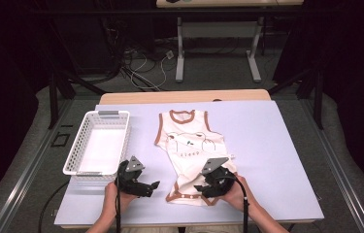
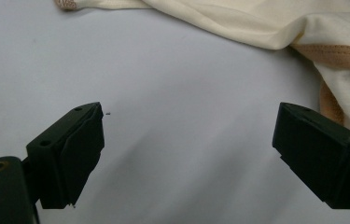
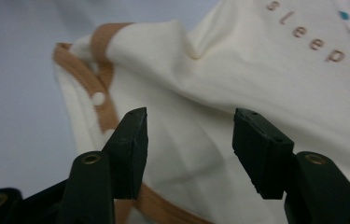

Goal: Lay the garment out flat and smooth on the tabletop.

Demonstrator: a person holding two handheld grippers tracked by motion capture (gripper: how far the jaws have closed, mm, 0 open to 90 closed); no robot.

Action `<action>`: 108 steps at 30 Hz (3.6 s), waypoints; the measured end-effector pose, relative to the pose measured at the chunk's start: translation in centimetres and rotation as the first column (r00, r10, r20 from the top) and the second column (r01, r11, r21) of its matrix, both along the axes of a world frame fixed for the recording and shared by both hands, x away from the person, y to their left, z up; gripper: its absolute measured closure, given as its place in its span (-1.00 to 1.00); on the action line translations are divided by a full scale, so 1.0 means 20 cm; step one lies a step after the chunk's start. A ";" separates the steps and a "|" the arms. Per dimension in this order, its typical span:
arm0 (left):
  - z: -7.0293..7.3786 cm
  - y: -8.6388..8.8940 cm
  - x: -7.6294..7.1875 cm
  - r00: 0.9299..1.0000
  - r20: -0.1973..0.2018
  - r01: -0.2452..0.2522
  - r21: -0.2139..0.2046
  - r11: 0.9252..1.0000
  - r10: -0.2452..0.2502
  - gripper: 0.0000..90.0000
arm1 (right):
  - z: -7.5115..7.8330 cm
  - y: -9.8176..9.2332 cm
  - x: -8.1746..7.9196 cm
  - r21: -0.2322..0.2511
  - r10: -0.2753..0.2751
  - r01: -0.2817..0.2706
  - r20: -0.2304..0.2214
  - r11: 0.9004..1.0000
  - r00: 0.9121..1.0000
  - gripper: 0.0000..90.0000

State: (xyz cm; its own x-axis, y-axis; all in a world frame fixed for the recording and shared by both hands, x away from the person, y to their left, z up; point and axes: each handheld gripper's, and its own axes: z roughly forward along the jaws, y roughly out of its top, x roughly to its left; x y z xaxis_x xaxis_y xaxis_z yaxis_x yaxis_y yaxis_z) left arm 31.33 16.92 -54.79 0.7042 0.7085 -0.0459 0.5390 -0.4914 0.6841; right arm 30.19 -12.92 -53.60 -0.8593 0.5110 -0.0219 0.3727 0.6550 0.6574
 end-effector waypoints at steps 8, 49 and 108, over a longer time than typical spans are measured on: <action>0.00 0.01 0.00 1.000 0.001 -0.005 -0.002 1.000 0.005 -0.80 | -0.04 0.09 -0.08 -0.035 0.096 -0.097 -0.040 0.995 0.995 0.17; -0.04 -0.12 0.03 0.999 0.030 0.038 0.054 0.998 -0.039 -0.69 | -0.03 -0.29 0.27 0.080 -0.365 0.360 0.065 0.929 0.929 0.77; -0.01 -0.61 0.28 0.981 0.111 0.165 -0.049 0.985 -0.159 0.92 | 0.02 -0.33 0.25 0.128 -0.335 0.325 0.062 0.937 0.940 0.78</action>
State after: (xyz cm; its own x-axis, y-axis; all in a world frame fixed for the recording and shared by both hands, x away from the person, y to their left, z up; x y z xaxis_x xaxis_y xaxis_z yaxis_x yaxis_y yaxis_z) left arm 36.99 4.82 -54.90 0.8127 0.5827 -0.0028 0.3784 -0.5241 0.7630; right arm 35.25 -19.52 -53.22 -0.6398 0.7685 -0.0097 0.4971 0.4234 0.7573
